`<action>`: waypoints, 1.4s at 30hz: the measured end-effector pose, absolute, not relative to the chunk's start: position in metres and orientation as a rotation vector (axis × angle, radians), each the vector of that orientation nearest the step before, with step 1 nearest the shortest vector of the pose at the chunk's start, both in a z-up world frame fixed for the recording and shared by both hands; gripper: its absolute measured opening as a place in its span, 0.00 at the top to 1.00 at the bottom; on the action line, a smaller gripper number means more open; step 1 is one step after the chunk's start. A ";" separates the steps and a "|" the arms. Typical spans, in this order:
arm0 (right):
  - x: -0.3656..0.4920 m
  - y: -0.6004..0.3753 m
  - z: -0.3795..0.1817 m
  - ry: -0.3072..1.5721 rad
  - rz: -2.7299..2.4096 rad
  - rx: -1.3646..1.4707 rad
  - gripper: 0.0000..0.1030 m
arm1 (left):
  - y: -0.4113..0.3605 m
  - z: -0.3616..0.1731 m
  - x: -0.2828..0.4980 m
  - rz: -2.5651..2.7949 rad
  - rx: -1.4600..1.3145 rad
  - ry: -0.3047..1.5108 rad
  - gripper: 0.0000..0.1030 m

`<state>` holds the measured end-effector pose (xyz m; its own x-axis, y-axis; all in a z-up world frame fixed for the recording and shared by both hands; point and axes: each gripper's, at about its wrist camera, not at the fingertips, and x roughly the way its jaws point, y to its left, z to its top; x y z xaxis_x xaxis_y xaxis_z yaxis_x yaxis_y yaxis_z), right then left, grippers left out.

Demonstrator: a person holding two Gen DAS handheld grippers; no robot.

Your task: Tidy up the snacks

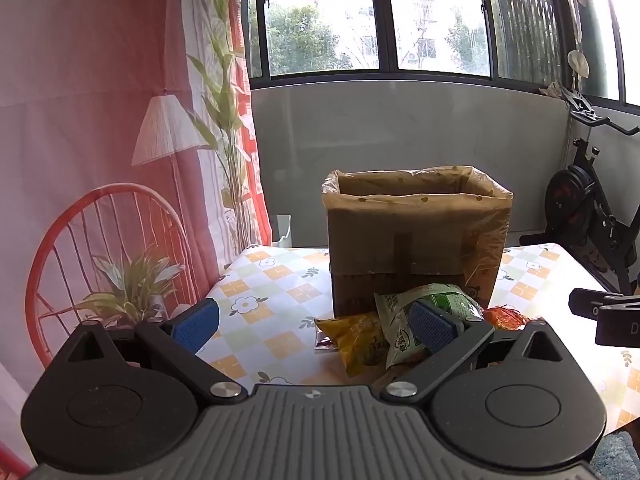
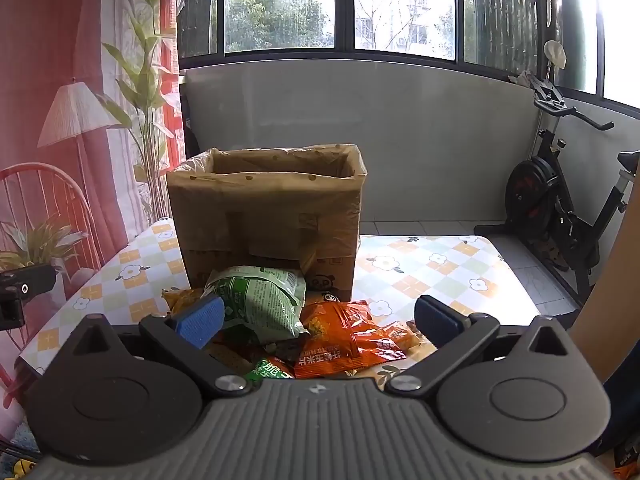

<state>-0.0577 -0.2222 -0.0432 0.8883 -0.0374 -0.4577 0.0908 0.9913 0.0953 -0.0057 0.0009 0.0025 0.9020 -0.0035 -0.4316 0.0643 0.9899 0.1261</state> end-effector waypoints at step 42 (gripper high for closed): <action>-0.060 -0.225 -0.043 0.470 -0.067 0.118 0.00 | -0.001 0.001 -0.006 -0.039 0.138 0.446 0.00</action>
<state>-0.0599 -0.2251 -0.0433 0.8896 -0.0376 -0.4553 0.0919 0.9910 0.0978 -0.0057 -0.0005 0.0013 0.9017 -0.0078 -0.4324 0.0681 0.9899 0.1242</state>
